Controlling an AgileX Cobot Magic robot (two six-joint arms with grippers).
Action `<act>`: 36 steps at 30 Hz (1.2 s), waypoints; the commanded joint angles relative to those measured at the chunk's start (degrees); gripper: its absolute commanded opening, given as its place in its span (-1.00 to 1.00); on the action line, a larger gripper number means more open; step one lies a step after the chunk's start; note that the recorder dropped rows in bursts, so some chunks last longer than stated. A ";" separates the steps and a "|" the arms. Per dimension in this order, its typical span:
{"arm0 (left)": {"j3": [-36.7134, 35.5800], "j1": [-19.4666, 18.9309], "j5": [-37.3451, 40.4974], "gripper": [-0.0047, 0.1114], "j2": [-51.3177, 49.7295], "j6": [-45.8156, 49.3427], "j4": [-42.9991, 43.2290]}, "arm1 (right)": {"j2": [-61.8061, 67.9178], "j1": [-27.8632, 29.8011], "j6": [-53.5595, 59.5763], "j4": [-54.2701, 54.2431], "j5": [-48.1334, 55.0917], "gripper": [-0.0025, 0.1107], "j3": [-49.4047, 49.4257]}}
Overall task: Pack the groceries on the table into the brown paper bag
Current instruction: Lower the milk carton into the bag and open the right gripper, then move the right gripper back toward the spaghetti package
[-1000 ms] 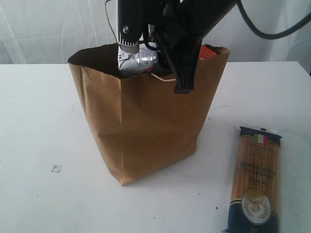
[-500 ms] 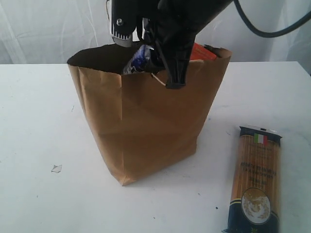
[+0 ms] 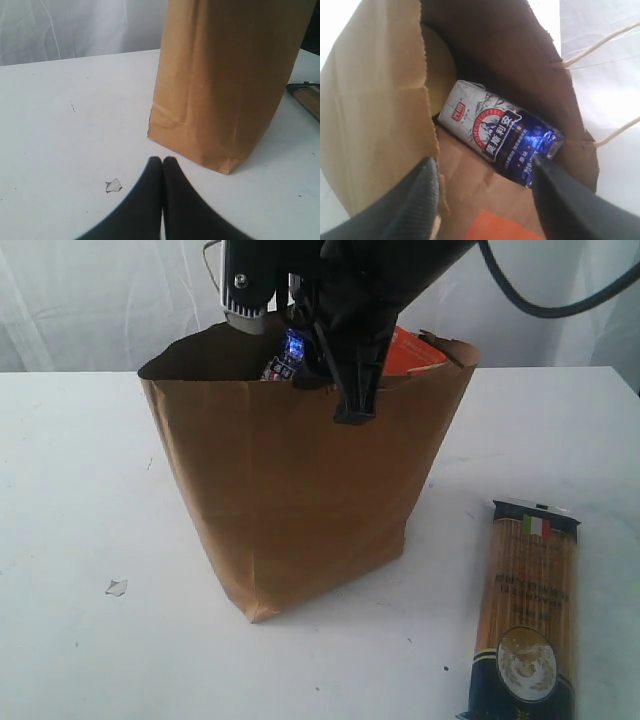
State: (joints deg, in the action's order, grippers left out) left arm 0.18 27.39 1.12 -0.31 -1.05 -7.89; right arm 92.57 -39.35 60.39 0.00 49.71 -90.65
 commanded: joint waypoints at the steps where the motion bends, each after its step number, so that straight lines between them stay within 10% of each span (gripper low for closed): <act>1: -0.18 0.00 0.23 -0.92 0.31 0.00 -0.20 | -1.10 -1.08 -0.56 -0.43 -0.16 -0.15 -0.23; 36: -0.18 0.00 0.23 -0.92 0.31 0.00 -0.20 | -21.00 -1.85 -59.97 7.76 -3.01 -0.31 -0.11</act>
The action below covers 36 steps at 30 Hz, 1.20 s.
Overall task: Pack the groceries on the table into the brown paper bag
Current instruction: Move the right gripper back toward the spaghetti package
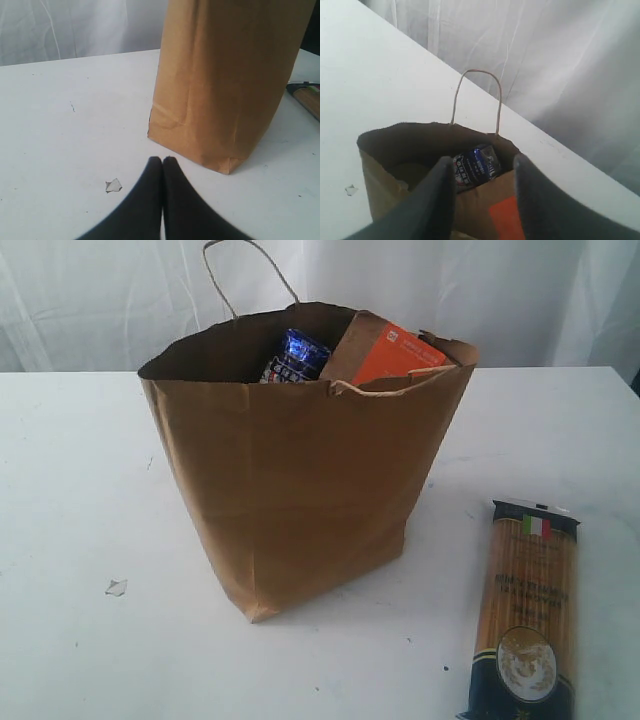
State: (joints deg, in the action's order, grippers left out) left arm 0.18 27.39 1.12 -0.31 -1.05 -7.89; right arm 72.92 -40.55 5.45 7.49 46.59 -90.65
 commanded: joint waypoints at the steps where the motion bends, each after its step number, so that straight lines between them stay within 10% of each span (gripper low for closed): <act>1: -0.18 0.00 0.23 -0.92 0.31 0.00 -0.20 | -1.48 -1.17 -5.45 0.27 0.39 -0.31 -0.11; 36: -0.18 0.00 0.23 -0.92 0.31 0.00 -0.20 | -4.79 -21.74 -20.34 14.07 9.11 -0.31 0.13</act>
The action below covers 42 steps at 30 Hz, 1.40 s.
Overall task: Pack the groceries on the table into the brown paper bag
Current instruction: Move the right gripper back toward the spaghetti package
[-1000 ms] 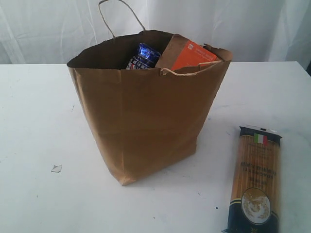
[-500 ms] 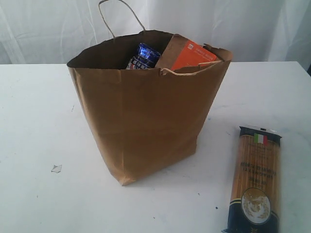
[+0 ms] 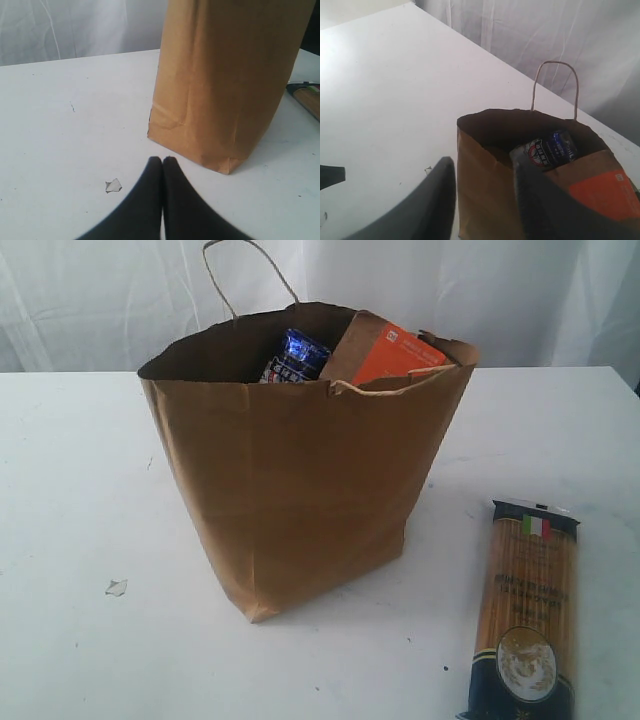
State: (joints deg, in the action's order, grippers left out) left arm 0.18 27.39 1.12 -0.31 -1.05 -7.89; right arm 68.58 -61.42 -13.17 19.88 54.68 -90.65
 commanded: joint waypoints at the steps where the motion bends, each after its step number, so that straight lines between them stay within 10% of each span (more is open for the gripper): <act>1: -0.18 0.00 0.23 -0.92 0.31 0.00 -0.20 | -0.45 -0.88 -2.22 1.68 1.61 -0.31 0.13; 22: -0.18 0.00 0.23 -0.92 0.31 0.00 -0.20 | -7.04 -0.88 -14.32 10.40 6.01 -0.31 9.40; 42: -0.18 0.00 0.23 -0.92 0.31 0.00 -0.20 | -32.18 -0.88 -36.21 17.78 15.29 -0.31 42.44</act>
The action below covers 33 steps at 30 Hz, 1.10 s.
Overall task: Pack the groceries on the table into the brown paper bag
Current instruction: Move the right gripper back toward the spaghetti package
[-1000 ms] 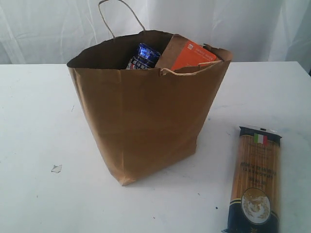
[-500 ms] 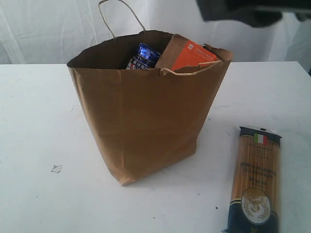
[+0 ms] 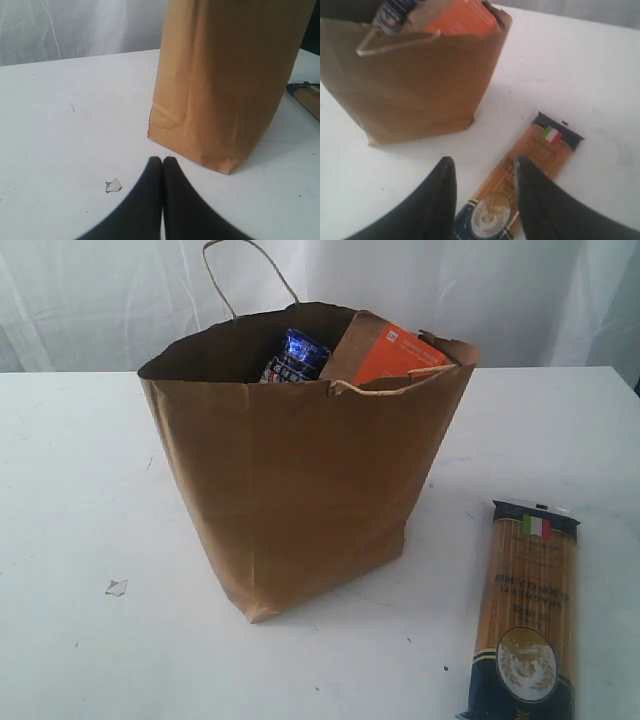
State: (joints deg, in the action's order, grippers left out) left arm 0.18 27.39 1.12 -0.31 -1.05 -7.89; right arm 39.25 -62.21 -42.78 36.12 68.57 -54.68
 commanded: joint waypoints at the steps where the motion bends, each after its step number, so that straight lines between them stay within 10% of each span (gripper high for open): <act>1: -0.18 0.00 0.23 -0.92 0.31 0.00 -0.20 | -3.49 -0.08 -8.12 1.64 1.39 -0.31 8.18; 10: -0.18 0.00 0.23 -0.92 0.31 0.00 -0.20 | -5.00 -0.08 -14.50 1.79 1.39 -0.28 14.94; 18: -0.18 0.00 0.23 -0.92 0.31 0.00 -0.20 | -5.00 -0.08 -20.47 3.29 1.39 0.30 18.10; 33: -0.18 0.00 0.23 -0.92 0.31 0.00 -0.20 | -5.00 -0.08 -23.40 4.81 1.39 0.31 18.21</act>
State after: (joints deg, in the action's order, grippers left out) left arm 0.18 27.39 1.12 -0.31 -1.05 -7.89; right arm 34.53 -62.21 -65.40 39.92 69.92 -36.77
